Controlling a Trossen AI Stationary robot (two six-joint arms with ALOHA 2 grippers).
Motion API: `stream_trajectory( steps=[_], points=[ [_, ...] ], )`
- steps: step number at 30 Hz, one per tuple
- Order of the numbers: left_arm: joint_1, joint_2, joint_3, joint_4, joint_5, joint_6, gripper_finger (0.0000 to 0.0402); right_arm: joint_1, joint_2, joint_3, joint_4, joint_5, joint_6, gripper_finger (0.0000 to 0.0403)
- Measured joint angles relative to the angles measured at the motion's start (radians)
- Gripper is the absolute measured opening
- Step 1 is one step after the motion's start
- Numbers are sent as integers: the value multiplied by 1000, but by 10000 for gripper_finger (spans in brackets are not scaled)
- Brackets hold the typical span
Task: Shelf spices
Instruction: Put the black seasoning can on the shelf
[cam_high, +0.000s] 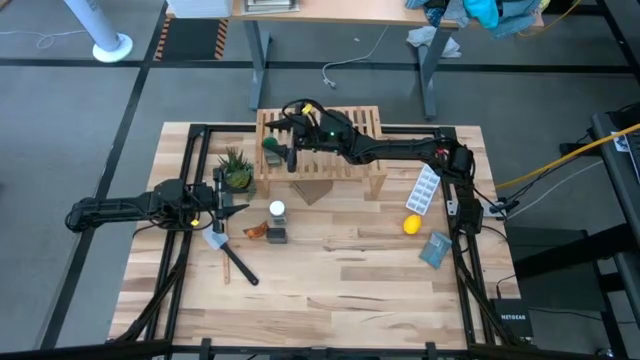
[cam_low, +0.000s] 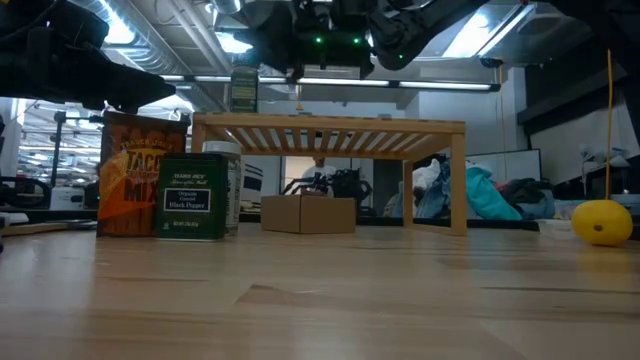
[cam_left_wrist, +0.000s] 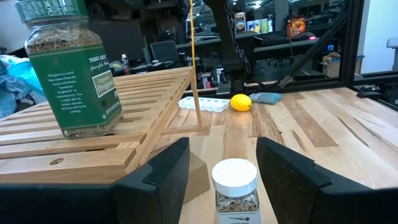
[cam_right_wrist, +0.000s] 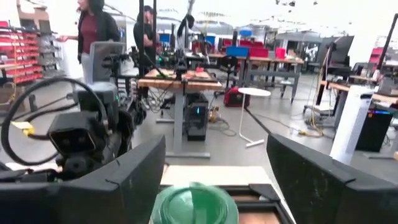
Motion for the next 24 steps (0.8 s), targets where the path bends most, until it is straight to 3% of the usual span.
stream_trajectory(
  steps=[4,8,12,15,19,24],
  points=[
    [0,0,0,0,0,0,180,0,-17,0,-10,-17,19,286],
    [0,0,0,0,0,0,180,0,-48,0,-47,-132,108,286],
    [0,0,0,0,0,0,180,15,-95,0,-222,-298,124,286],
    [0,0,0,0,0,0,180,66,-111,0,-390,-314,78,286],
    [0,0,0,0,0,0,180,169,-122,-1,-579,-218,-37,286],
    [0,0,0,-1,2,-3,180,304,-122,-5,-825,65,-122,286]
  ],
)
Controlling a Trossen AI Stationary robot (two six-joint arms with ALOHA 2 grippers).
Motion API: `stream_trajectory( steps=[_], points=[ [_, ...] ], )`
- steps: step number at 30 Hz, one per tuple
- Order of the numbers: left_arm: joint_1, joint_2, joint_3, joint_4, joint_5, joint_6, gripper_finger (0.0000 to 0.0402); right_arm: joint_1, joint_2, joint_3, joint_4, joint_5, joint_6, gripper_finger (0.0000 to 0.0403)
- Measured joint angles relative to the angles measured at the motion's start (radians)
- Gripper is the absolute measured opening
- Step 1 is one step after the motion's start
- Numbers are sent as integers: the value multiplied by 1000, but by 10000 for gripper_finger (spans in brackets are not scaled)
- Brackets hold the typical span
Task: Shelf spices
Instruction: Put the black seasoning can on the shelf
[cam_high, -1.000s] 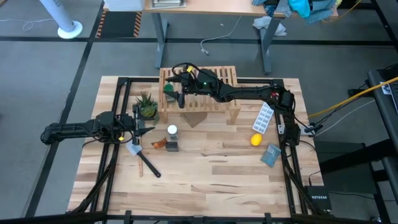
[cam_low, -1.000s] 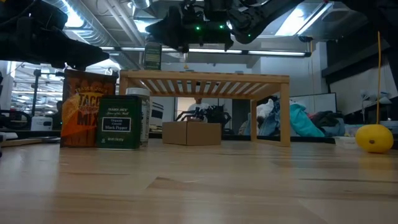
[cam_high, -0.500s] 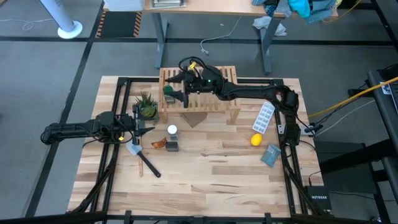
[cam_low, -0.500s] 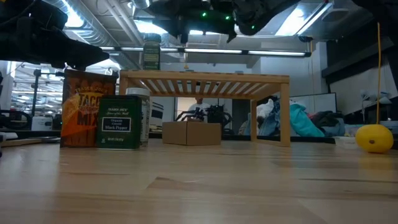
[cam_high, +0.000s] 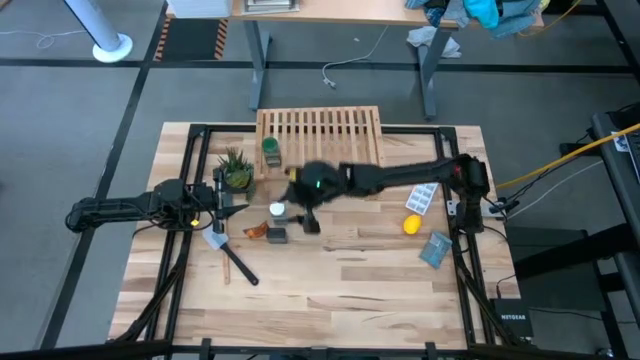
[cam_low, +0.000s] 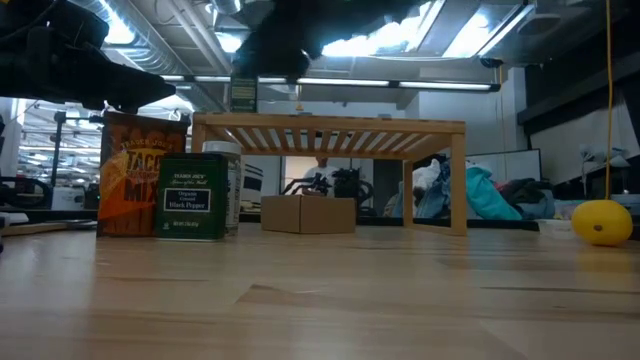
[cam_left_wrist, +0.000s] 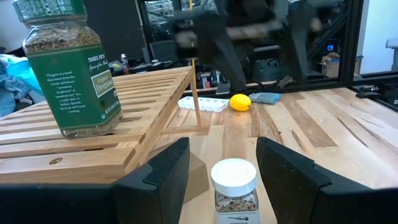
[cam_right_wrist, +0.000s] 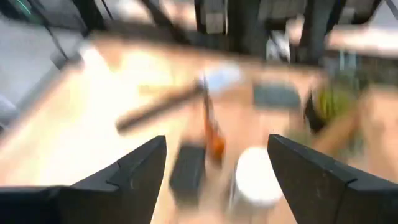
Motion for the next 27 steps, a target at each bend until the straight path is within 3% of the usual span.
stream_trajectory(
  steps=[7,11,14,17,22,27],
  points=[
    [0,0,0,0,2,-1,180,154,1,-97,-201,363,105,286],
    [0,0,0,0,2,-2,180,205,2,-214,-205,509,209,286],
    [0,0,0,-1,2,-3,180,211,2,-327,-99,580,268,286],
    [0,0,0,0,2,-3,180,194,3,-456,153,598,261,279],
    [0,0,0,-1,2,-19,180,116,2,-607,652,505,186,253],
    [0,0,0,-1,2,-15,180,24,3,-642,825,392,197,234]
  ],
)
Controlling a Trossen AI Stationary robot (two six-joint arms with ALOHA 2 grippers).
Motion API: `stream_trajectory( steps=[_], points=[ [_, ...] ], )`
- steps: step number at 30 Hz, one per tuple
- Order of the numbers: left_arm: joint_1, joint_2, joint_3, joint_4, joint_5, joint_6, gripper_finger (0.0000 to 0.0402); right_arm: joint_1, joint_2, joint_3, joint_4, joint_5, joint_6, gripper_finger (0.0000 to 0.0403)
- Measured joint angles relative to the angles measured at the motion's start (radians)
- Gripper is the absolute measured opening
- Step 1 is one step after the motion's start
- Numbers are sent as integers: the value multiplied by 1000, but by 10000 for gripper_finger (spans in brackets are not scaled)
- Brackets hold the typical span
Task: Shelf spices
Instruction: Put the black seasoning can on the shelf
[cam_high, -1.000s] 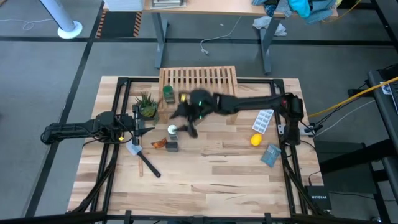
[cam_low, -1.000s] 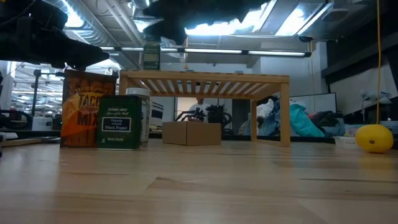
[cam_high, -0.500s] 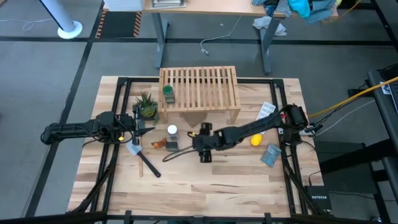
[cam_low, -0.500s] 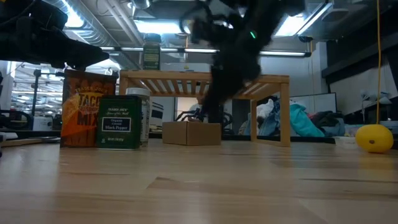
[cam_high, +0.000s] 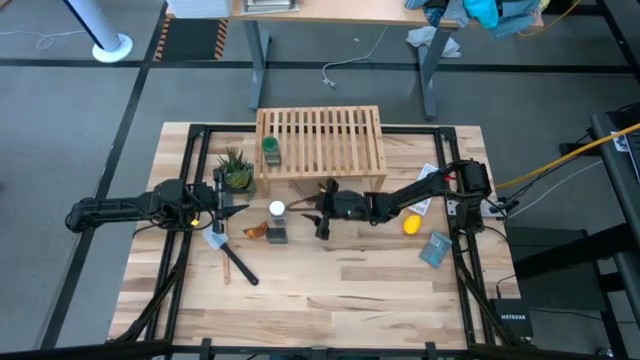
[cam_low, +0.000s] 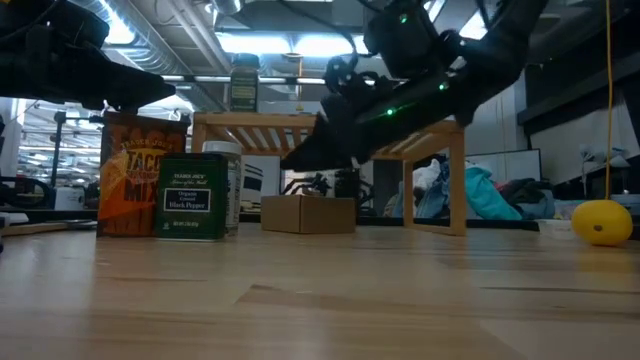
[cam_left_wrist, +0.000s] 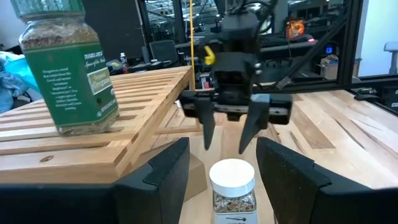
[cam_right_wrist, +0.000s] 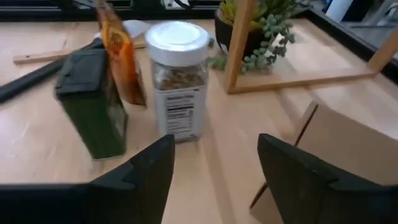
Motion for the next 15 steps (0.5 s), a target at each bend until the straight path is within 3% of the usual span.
stream_trajectory(
  steps=[4,15],
  points=[
    [0,0,0,0,0,2,180,-37,34,22,50,-80,48,233],
    [0,0,0,0,0,-1,180,-8,75,73,44,-124,51,234]
  ],
)
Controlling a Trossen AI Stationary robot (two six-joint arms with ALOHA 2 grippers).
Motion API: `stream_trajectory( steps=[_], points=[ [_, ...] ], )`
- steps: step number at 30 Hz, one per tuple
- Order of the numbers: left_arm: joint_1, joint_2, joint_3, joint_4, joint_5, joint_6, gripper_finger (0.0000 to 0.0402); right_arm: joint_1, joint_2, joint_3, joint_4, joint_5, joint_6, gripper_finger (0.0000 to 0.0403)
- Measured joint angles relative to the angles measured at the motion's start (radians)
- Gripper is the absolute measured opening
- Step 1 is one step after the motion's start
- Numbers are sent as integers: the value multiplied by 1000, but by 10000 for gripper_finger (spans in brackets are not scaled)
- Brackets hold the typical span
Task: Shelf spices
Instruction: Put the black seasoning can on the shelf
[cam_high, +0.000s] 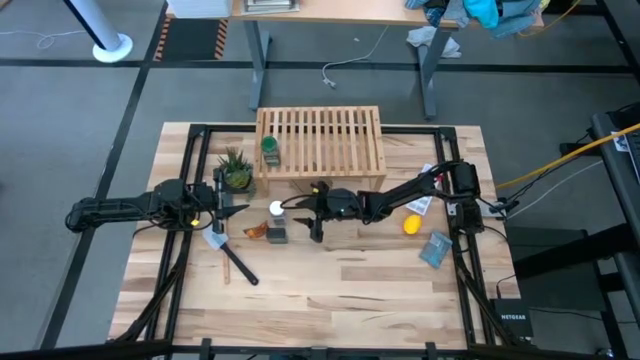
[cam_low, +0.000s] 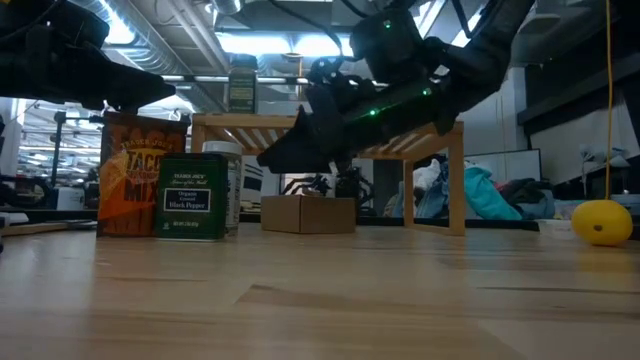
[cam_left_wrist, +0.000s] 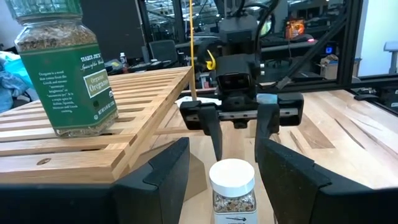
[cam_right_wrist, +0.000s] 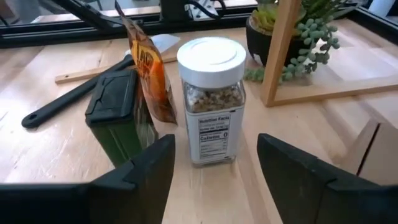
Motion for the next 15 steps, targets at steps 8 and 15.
stream_trajectory(
  steps=[8,15],
  points=[
    [0,0,0,0,0,0,180,2,0,0,1,-31,1,234],
    [0,0,0,0,0,0,180,2,0,0,-3,-36,45,234]
  ],
)
